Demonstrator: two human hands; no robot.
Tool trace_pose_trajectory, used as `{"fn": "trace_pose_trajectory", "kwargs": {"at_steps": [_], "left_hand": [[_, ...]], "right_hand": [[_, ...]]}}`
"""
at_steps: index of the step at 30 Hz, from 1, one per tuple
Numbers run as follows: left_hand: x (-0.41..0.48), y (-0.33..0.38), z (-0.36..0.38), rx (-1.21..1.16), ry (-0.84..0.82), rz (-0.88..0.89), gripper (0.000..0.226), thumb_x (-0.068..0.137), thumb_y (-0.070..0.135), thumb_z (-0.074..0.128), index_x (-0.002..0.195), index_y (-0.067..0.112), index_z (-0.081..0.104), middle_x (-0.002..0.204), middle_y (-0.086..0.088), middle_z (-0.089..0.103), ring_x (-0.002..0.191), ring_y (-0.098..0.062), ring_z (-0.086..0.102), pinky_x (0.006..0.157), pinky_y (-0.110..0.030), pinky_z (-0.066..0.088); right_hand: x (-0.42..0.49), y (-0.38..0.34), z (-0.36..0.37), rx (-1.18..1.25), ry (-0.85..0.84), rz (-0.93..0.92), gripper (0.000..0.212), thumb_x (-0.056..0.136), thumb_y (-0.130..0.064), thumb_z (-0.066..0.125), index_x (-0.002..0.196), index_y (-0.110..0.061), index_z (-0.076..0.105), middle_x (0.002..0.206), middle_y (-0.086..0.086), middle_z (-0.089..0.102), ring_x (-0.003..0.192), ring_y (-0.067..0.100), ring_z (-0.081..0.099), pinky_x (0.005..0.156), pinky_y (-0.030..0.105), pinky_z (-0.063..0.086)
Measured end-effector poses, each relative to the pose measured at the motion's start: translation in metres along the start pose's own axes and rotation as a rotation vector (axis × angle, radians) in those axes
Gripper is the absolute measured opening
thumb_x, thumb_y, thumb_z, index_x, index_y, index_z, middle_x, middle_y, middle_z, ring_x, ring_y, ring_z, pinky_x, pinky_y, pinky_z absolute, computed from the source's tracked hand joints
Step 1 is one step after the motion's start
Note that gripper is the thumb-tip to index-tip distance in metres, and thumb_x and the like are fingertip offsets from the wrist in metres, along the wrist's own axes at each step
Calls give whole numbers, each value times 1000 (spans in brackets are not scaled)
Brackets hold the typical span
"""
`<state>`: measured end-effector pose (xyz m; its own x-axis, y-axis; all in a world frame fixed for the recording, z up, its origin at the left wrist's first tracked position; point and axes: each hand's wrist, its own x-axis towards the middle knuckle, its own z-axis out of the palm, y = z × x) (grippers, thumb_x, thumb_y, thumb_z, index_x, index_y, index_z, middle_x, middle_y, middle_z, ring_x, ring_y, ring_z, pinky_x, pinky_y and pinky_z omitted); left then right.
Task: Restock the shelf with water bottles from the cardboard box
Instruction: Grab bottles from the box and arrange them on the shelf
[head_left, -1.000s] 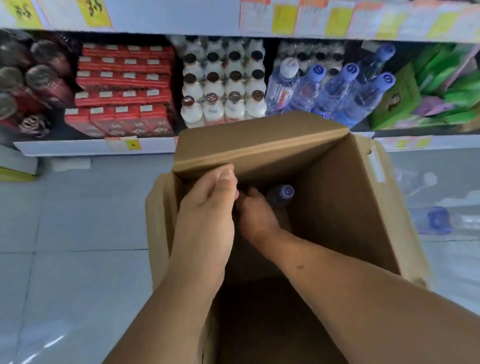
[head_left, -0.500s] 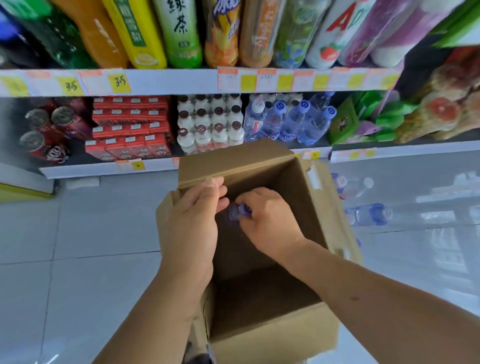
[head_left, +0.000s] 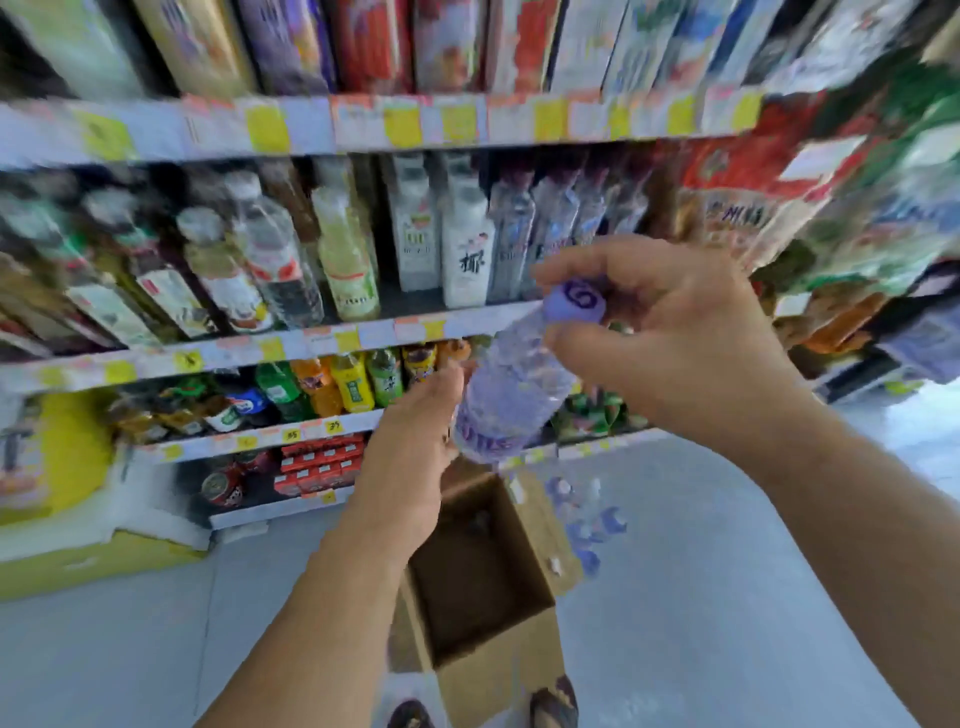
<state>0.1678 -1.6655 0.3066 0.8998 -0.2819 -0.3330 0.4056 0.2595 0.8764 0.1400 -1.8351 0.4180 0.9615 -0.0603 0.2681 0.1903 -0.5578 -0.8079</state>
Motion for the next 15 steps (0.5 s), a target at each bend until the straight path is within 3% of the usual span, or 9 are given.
{"fn": "trace_pose_trajectory", "kwargs": {"at_steps": [2, 6, 10, 13, 15], "left_hand": [[-16, 50, 17, -26, -105, 35, 36, 90, 44, 55, 113, 20, 70, 118, -5, 73, 113, -25, 66, 99, -51, 50], [-42, 137, 44, -1, -435, 179, 50, 86, 45, 67, 128, 18, 65, 119, -12, 70, 102, -31, 68, 95, -61, 46], [-57, 206, 63, 122, -653, 326, 74, 72, 39, 84, 138, 20, 56, 135, -10, 62, 120, -31, 62, 97, -47, 53], [-66, 241, 77, 233, -639, 479, 65, 75, 38, 81, 135, 25, 59, 124, -1, 69, 100, -11, 69, 80, -20, 54], [-69, 255, 83, 236, -617, 561, 58, 77, 37, 81, 131, 27, 62, 121, -1, 71, 93, -8, 69, 72, -15, 51]], "right_hand": [[17, -55, -38, 30, 40, -65, 27, 74, -15, 72, 92, -35, 73, 83, -5, 75, 63, 5, 59, 61, 20, 50], [50, -141, -91, 108, 136, -167, 28, 78, 1, 70, 96, -19, 74, 80, -4, 73, 69, 6, 61, 69, 23, 53], [72, -204, -125, 175, 230, -224, 23, 82, 4, 69, 98, -11, 73, 82, 2, 72, 71, 8, 59, 68, 24, 52], [80, -233, -138, 223, 306, -241, 25, 87, -2, 70, 111, -8, 71, 76, -7, 68, 61, 3, 57, 61, 18, 49], [81, -242, -141, 227, 324, -230, 38, 90, -14, 70, 128, -12, 63, 80, -12, 70, 66, -1, 61, 65, 12, 50]]}}
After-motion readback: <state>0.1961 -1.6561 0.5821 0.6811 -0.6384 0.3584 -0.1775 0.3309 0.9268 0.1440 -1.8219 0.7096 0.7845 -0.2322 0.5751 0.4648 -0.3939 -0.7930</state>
